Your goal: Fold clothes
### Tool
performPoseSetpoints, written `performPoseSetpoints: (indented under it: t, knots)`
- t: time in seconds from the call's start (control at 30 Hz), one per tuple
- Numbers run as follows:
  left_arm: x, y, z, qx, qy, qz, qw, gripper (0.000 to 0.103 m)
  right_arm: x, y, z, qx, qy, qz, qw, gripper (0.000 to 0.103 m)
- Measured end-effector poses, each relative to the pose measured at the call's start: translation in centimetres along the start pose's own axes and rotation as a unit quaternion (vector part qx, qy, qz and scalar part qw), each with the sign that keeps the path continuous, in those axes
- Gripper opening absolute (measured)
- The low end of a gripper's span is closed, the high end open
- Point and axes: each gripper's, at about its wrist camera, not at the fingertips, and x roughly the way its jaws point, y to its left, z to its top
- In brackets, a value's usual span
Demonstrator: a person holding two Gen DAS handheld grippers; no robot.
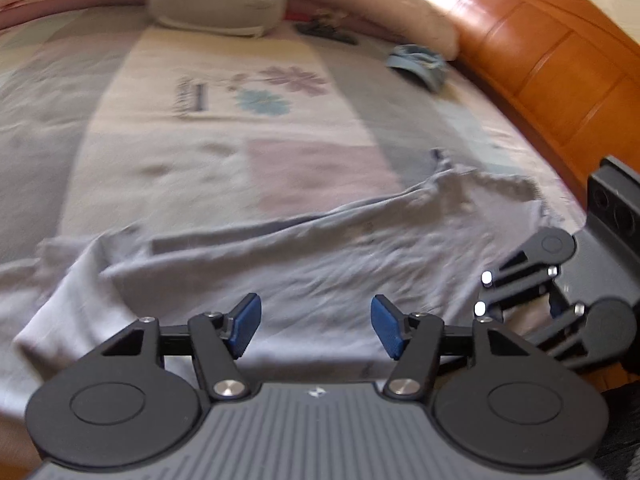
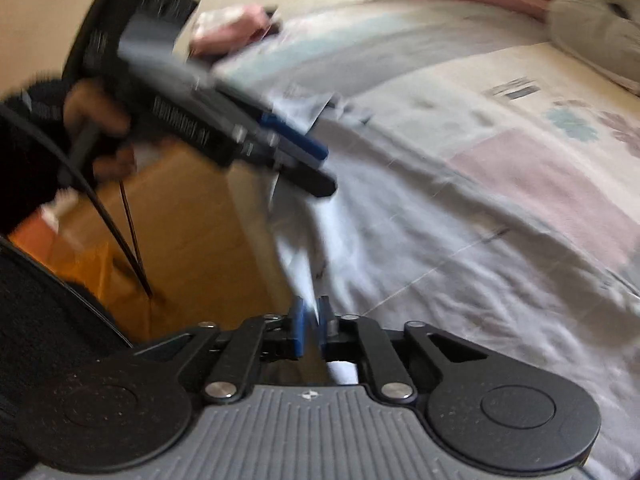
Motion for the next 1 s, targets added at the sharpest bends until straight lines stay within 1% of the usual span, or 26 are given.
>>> performPoseSetpoints:
  t: [0.03, 0.1, 0.17, 0.23, 0.27, 0.3, 0.33, 0.37, 0.43, 0.47, 0.53, 0.6, 0.67, 0.7, 0.73, 0.77, 0.8, 0.83, 0.87, 0.93, 1.0]
  knots:
    - [0.7, -0.3, 0.4, 0.003, 0.003, -0.010, 0.9999, 0.061, -1.0, -0.4, -0.1, 0.015, -0.013, -0.007, 1.000, 0.016]
    - [2.2, -1.0, 1.2, 0.010, 0.010, -0.029, 0.9995, 0.061, -3.0, -1.4, -0.5, 0.045, -0.033, -0.037, 0.998, 0.019]
    - [3.8, -1.5, 1.9, 0.015, 0.017, -0.051, 0.9984, 0.061, -4.7, -2.6, -1.5, 0.077, -0.044, -0.081, 0.993, 0.024]
    - [5.6, -1.7, 2.4, 0.010, 0.023, -0.070, 0.9972, 0.061, -6.3, -4.0, -2.6, 0.111, -0.052, -0.126, 0.984, 0.026]
    - [6.5, -1.5, 2.6, 0.004, 0.023, -0.062, 0.9978, 0.061, -7.1, -4.9, -3.3, 0.131, -0.054, -0.148, 0.979, 0.026]
    - [7.2, -1.2, 2.8, 0.000, 0.019, -0.036, 0.9992, 0.059, -7.9, -5.7, -3.9, 0.150, -0.055, -0.170, 0.972, 0.026]
    - [7.6, -1.0, 3.0, -0.005, 0.010, -0.006, 0.9999, 0.053, -8.5, -6.4, -4.5, 0.163, -0.058, -0.188, 0.967, 0.026]
    - [7.5, -0.7, 3.3, -0.014, 0.001, 0.000, 0.9999, 0.053, -9.0, -7.0, -4.9, 0.174, -0.061, -0.204, 0.961, 0.026]
    - [7.1, -0.1, 3.9, -0.041, -0.003, -0.005, 0.9991, 0.053, -10.1, -8.1, -5.7, 0.191, -0.068, -0.234, 0.951, 0.026]
    - [6.8, -0.3, 4.0, -0.041, -0.006, -0.005, 0.9991, 0.054, -10.4, -8.6, -5.7, 0.193, -0.073, -0.245, 0.947, 0.026]
    - [6.7, -0.7, 4.1, -0.036, -0.005, -0.016, 0.9992, 0.054, -10.0, -9.7, -4.8, 0.190, -0.080, -0.255, 0.945, 0.026]
    - [6.9, -1.3, 4.0, -0.031, -0.002, -0.033, 0.9990, 0.060, -9.5, -10.8, -3.8, 0.185, -0.087, -0.264, 0.943, 0.026]
    - [7.0, -1.8, 3.9, -0.025, 0.002, -0.050, 0.9984, 0.061, -8.5, -12.2, -2.7, 0.183, -0.091, -0.263, 0.943, 0.026]
    - [7.1, -2.1, 3.9, -0.022, 0.003, -0.059, 0.9980, 0.062, -7.7, -13.1, -2.3, 0.185, -0.087, -0.269, 0.941, 0.026]
    - [7.4, -2.2, 3.8, -0.023, 0.006, -0.052, 0.9984, 0.061, -6.8, -14.1, -1.9, 0.189, -0.081, -0.279, 0.938, 0.026]
    - [8.0, -1.9, 3.7, -0.030, 0.008, -0.016, 0.9994, 0.054, -6.1, -14.9, -1.8, 0.191, -0.074, -0.290, 0.935, 0.021]
    - [8.2, -1.4, 3.6, -0.039, 0.002, 0.000, 0.9992, 0.050, -5.5, -15.7, -1.9, 0.191, -0.073, -0.296, 0.933, 0.016]
    - [8.1, -0.8, 3.6, -0.056, -0.011, -0.007, 0.9984, 0.054, -5.5, -16.2, -2.0, 0.199, -0.078, -0.294, 0.932, 0.015]
    - [8.0, -0.3, 3.7, -0.075, -0.014, -0.017, 0.9970, 0.054, -5.9, -16.4, -2.1, 0.210, -0.084, -0.289, 0.930, 0.013]
    - [7.8, 0.4, 3.7, -0.095, -0.013, -0.032, 0.9949, 0.054, -6.7, -16.5, -2.3, 0.227, -0.095, -0.285, 0.926, 0.013]
    - [7.7, 0.4, 3.4, -0.086, -0.015, -0.035, 0.9956, 0.054, -7.9, -15.7, -2.0, 0.228, -0.103, -0.299, 0.921, 0.019]
